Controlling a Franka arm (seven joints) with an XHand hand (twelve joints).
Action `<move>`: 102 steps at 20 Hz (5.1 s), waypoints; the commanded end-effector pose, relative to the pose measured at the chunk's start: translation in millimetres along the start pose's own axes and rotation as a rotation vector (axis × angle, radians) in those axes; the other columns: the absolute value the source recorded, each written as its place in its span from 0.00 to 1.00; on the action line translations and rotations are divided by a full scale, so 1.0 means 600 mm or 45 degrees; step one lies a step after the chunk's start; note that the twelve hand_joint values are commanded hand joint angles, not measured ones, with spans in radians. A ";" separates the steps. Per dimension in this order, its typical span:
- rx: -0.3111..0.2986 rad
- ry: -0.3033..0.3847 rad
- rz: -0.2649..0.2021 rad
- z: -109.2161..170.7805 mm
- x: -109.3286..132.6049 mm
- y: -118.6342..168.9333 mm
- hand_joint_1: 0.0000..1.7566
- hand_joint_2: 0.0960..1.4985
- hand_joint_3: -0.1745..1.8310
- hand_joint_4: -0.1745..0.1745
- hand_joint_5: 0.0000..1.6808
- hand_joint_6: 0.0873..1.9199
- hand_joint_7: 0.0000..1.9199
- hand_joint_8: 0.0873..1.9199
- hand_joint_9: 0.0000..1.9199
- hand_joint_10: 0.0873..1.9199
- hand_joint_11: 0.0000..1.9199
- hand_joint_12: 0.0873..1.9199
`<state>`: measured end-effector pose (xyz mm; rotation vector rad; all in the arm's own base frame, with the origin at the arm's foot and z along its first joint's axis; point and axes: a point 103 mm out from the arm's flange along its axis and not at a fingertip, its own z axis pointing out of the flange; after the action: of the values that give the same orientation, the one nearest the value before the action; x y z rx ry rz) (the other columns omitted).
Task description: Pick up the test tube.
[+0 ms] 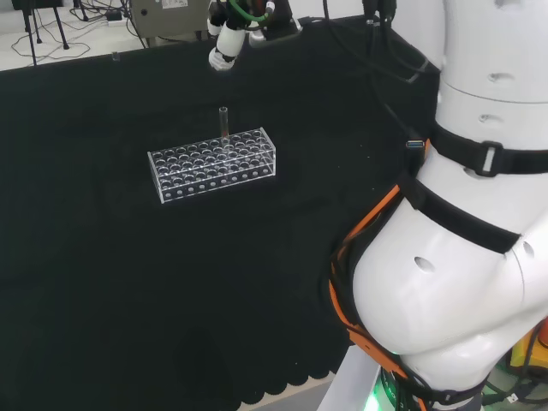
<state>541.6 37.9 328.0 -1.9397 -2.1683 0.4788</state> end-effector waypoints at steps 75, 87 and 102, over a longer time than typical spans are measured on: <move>0.064 0.096 0.027 0.175 0.061 0.167 0.75 0.48 0.33 0.00 0.70 0.36 0.76 0.35 0.67 0.34 0.48 0.61; 0.047 0.091 0.033 0.166 0.057 0.169 0.81 0.55 0.17 0.00 0.78 0.20 0.87 0.27 0.69 0.22 0.53 0.58; 0.004 0.124 0.041 0.128 0.036 0.145 0.81 0.53 0.19 0.00 0.80 0.16 0.88 0.25 0.70 0.19 0.53 0.58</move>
<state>595.9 64.2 208.6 -1.9490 -2.0791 0.4133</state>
